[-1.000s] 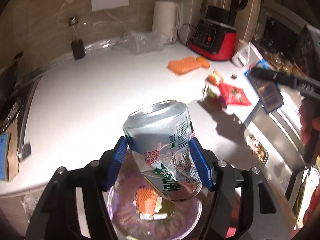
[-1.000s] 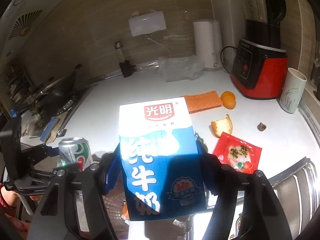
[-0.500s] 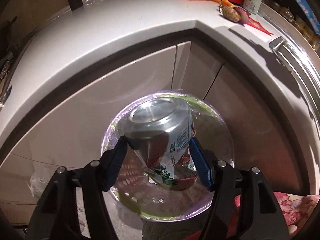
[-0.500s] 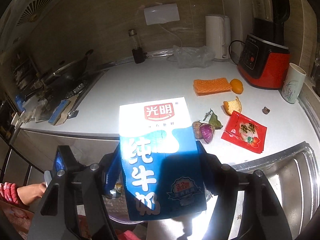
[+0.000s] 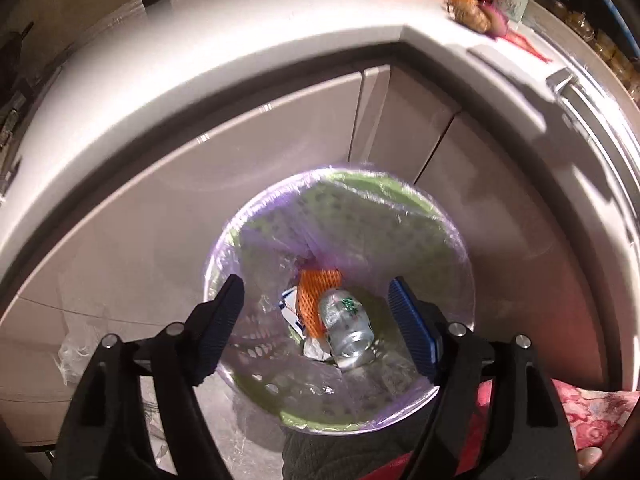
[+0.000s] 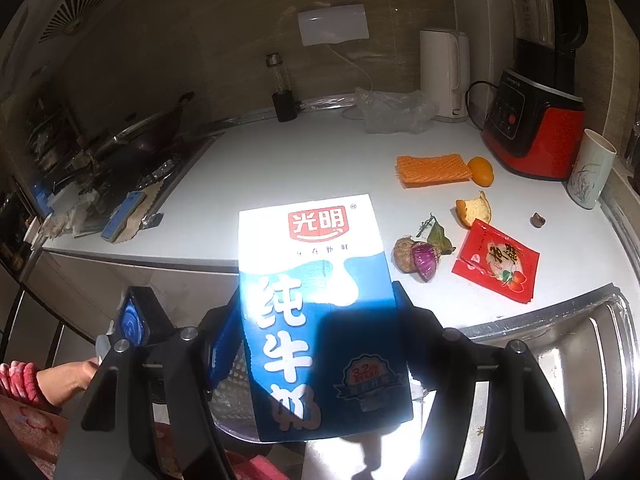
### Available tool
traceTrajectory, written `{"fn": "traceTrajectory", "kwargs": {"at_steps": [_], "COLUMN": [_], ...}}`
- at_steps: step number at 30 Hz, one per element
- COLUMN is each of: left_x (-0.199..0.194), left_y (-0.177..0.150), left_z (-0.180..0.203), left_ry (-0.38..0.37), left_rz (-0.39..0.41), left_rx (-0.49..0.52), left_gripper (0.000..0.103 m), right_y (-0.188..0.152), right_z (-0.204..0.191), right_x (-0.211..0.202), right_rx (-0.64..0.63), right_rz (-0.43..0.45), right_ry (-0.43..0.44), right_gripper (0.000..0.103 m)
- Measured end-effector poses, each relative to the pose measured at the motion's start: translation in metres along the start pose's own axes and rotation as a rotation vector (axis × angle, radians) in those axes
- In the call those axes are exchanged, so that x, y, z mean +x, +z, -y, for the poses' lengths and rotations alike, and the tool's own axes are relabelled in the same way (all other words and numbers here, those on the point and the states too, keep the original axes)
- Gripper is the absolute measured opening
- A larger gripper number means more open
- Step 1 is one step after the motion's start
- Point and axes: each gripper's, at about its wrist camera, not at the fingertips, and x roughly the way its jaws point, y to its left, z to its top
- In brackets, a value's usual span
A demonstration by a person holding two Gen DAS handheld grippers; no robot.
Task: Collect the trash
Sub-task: 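Carry the can and carton over the bin and open both tools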
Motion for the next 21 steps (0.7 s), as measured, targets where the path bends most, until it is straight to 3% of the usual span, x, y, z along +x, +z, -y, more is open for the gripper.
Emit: {"fn": "traceTrajectory", "kwargs": {"at_steps": [6,13,21], "left_x": [-0.057,-0.108,-0.124], "left_y": [0.027,0.065,0.082], "left_z": [-0.012,-0.024,-0.041], "left_ry": [0.042,0.132,0.169], "left_rz": [0.132,0.258,0.291], "left_rx": [0.013,0.012,-0.028], "left_gripper": [0.089,0.095,0.095], "right_y": [-0.026,-0.067,-0.087], "right_z": [-0.024,-0.053,-0.085], "right_x": [0.020,0.059,0.103], "right_rx": [-0.009,-0.009,-0.055], "right_rz": [-0.057,-0.154,-0.230], "right_ry": [0.069,0.121,0.113], "right_gripper": [0.068,0.068,0.068]}}
